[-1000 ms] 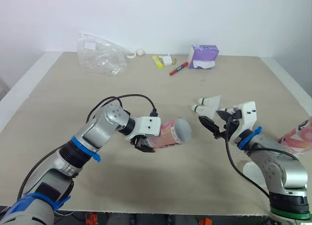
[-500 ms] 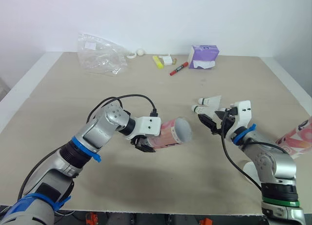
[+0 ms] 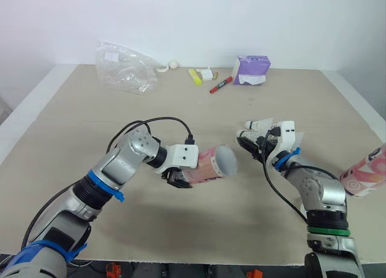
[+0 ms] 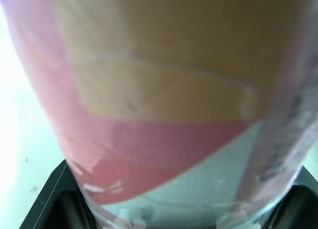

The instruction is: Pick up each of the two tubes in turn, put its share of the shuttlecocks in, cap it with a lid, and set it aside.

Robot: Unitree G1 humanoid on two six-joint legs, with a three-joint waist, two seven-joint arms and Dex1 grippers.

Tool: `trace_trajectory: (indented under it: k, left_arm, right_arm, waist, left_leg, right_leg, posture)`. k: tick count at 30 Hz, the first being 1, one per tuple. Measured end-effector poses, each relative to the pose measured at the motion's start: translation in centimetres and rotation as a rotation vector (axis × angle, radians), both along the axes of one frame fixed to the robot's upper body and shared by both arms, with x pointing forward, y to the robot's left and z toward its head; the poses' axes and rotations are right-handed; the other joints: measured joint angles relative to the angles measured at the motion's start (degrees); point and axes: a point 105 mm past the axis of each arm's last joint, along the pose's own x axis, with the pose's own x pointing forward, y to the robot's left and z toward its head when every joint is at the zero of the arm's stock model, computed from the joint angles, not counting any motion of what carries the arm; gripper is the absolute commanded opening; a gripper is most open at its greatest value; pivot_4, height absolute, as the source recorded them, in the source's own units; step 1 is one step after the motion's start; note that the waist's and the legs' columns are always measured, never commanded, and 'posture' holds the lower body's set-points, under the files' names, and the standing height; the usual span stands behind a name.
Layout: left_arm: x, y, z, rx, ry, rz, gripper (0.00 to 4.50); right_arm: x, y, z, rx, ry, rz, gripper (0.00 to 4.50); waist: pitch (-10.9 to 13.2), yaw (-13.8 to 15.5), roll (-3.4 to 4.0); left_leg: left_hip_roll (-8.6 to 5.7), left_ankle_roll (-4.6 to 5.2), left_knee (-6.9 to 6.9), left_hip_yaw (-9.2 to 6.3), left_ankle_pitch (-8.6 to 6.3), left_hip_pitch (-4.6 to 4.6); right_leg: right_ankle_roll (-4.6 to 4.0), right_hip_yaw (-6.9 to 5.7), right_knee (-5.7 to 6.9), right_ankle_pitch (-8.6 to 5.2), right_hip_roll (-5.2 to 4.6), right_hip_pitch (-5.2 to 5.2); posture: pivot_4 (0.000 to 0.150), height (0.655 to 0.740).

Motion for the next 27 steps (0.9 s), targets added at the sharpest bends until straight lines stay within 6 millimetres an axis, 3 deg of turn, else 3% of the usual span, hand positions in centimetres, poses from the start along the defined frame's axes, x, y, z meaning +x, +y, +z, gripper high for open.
trace_trajectory:
  k: [4,11,13,15,16,22,27]
  left_arm:
    - [0.0,0.0,0.0,-0.002,-0.001,0.002,3.23]
    - [0.0,-0.1,0.0,-0.007,-0.003,-0.001,3.23]
    - [-0.1,-0.1,0.0,-0.009,-0.004,-0.003,3.23]
    - [-0.1,-0.1,-0.1,-0.011,-0.003,-0.001,3.23]
    - [-0.1,-0.1,-0.1,-0.011,-0.002,-0.001,3.23]
    - [0.0,0.1,-0.1,-0.022,0.035,0.022,3.23]
    - [0.2,0.1,-0.2,-0.044,0.096,0.076,3.23]
  right_arm:
    - [0.4,0.0,0.0,0.001,0.004,-0.007,0.03]
    - [-0.2,0.0,0.8,-0.027,-0.034,0.017,0.03]
    - [-1.1,-0.4,2.4,-0.09,-0.091,0.049,0.03]
    - [-2.4,-0.7,5.5,-0.212,-0.209,0.107,0.03]
    - [-2.6,-0.8,5.8,-0.225,-0.22,0.115,0.03]
    - [-10.2,1.2,13.2,-0.789,-0.623,0.541,0.03]
    - [-13.0,2.8,13.4,-0.954,-0.689,0.729,0.03]
  waist:
    - [0.0,0.0,0.0]
    - [0.01,0.09,0.03]
    - [0.02,0.11,0.08]
    - [0.01,0.11,0.1]
    - [0.02,0.11,0.1]
    - [0.03,0.05,0.32]
    - [0.04,0.07,-0.05]
  left_leg:
    - [0.0,0.01,0.0,0.01,0.0,0.0]
    - [-0.02,0.01,0.0,-0.01,0.0,-0.02]
    - [-0.06,0.01,0.0,-0.01,0.0,-0.04]
    - [-0.08,0.01,0.0,0.0,0.0,-0.04]
    - [-0.08,0.01,0.0,-0.01,0.0,-0.04]
    - [-0.15,0.05,-0.05,-0.07,-0.04,0.01]
    - [-0.09,0.05,-0.04,-0.12,-0.03,0.07]
  right_leg:
    - [0.02,0.01,0.0,0.01,0.0,0.0]
    - [0.02,0.0,-0.01,0.0,-0.03,0.0]
    - [0.04,0.01,-0.03,-0.01,-0.07,0.0]
    - [0.33,0.0,-0.05,-0.17,-0.08,0.01]
    - [0.39,-0.01,-0.05,-0.21,-0.08,0.01]
    - [0.5,0.01,-0.06,-0.35,-0.06,0.07]
    - [0.48,-0.03,-0.06,-0.35,-0.04,0.13]
  posture:
    - [0.15,0.74]
    - [0.15,0.74]
    - [0.15,0.74]
    - [0.15,0.74]
    - [0.15,0.74]
    - [0.15,0.74]
    - [0.15,0.74]
